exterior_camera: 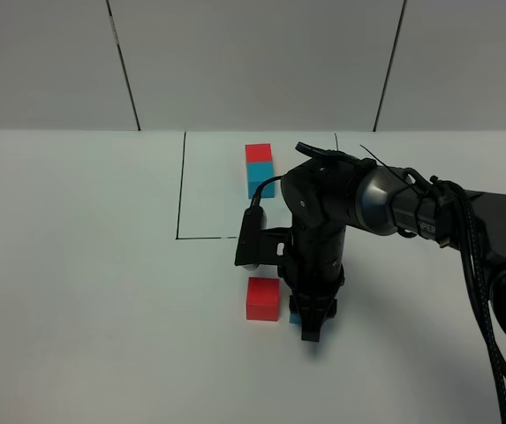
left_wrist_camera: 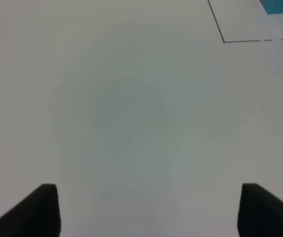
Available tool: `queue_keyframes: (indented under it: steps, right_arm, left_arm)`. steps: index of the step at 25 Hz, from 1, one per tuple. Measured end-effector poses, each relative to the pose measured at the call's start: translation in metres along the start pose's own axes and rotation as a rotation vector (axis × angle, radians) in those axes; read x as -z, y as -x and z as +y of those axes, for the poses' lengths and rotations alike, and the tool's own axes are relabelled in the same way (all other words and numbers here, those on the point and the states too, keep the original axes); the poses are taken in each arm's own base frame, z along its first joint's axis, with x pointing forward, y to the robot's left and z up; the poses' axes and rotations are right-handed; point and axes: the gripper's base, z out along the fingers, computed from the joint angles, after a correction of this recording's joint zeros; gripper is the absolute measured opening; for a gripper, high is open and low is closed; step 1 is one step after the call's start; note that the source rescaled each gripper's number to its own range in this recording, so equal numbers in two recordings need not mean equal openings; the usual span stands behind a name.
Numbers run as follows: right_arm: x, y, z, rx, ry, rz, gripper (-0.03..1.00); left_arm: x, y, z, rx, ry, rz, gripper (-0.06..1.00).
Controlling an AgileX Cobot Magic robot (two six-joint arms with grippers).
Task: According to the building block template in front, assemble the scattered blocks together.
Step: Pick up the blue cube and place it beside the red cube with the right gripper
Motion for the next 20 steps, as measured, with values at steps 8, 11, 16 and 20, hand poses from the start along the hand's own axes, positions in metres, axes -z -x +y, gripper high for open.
queue_keyframes:
  steps: [8, 11, 16, 20]
  right_arm:
    - [0.0003, 0.0019, 0.0014, 0.005, -0.001, -0.002, 0.0]
    - [0.0005, 0.0023, 0.001, 0.005, -0.002, -0.003, 0.0]
    - [-0.0007, 0.003, 0.0009, 0.003, 0.0, -0.005, 0.0]
    - [-0.0026, 0.0035, 0.0007, 0.002, 0.002, -0.005, 0.0]
  left_arm:
    - [0.0, 0.0, 0.0, 0.0, 0.0, 0.0, 0.62]
    - [0.0, 0.0, 0.0, 0.0, 0.0, 0.0, 0.62]
    - [0.0, 0.0, 0.0, 0.0, 0.0, 0.0, 0.62]
    - [0.0, 0.0, 0.0, 0.0, 0.0, 0.0, 0.62]
